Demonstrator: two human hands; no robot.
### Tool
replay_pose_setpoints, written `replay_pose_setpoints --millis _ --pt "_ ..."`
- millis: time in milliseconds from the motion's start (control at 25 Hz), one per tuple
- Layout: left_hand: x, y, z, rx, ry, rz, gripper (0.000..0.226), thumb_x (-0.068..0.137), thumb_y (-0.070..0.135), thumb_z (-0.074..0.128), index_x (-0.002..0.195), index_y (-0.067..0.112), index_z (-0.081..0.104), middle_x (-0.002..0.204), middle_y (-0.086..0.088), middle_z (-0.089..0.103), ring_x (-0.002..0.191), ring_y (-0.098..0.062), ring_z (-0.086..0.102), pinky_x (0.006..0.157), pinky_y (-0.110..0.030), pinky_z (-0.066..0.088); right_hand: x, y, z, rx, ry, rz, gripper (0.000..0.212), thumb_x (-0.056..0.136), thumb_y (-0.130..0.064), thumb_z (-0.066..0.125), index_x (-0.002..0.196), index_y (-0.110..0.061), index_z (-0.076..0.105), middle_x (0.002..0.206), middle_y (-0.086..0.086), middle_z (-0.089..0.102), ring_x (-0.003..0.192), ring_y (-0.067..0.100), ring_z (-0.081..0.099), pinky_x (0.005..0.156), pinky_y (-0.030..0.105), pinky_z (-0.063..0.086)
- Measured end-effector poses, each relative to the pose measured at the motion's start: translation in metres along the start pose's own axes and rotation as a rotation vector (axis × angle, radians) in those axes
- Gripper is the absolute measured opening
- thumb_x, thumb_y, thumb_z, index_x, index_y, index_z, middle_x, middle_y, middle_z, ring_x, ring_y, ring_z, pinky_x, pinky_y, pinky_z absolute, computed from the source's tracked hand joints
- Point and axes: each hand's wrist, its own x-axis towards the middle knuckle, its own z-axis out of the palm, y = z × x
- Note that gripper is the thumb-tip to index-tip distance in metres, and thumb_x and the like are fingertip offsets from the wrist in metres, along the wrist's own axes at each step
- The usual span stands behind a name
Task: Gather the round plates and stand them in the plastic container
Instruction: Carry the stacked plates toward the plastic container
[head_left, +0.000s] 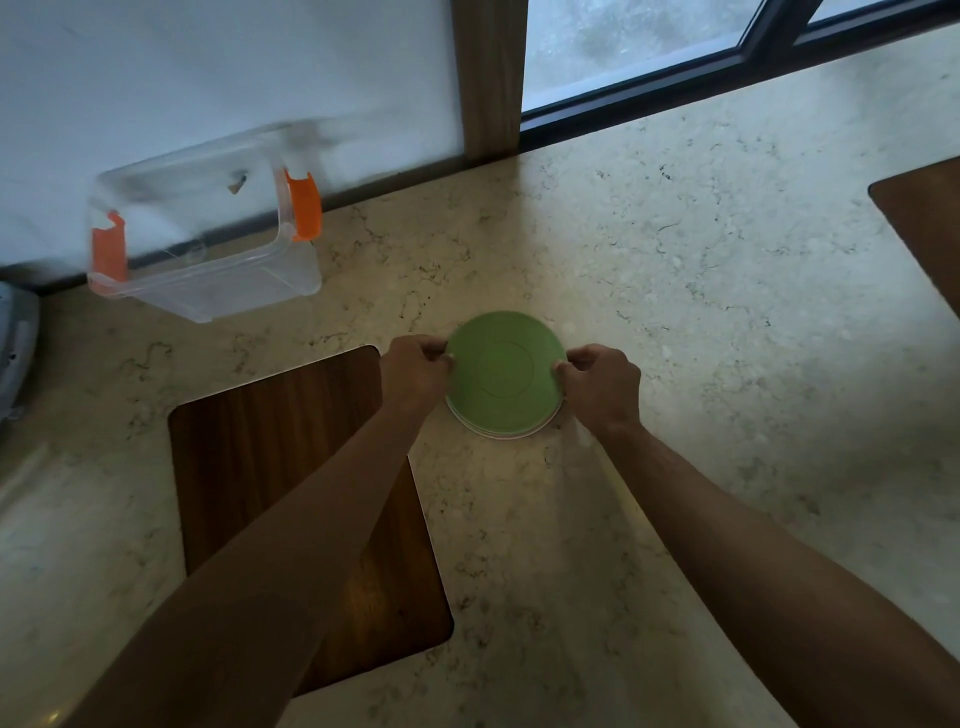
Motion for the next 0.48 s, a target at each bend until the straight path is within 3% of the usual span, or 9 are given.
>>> replay_pose_setpoints --millis 280,480 --pt "-0.005 0.008 0.005 0.231 0.008 0.078 0.016 0.081 0.007 0.061 0.085 -0.003 0.073 0.075 -0.012 0.068 0.082 -0.033 0.067 0.077 -0.038 0.054 -0.005 0.003 0.009 -0.142 0.078 -0.018 0.021 0.083 -0.026 0.066 0.096 -0.012 0.074 0.090 0.010 0.066 0.079 0.017 0.054 0.071 0.023 0.037" --pt "-0.004 0.018 0.010 0.321 -0.040 -0.033 0.024 0.075 0.010 0.058 0.092 -0.004 0.070 0.094 -0.024 0.068 0.088 -0.038 0.064 0.074 -0.041 0.052 -0.010 -0.004 0.012 -0.223 0.022 0.009 0.026 0.081 -0.029 0.058 0.062 -0.012 0.060 0.066 0.010 0.058 0.057 0.023 0.052 0.054 0.026 0.034"
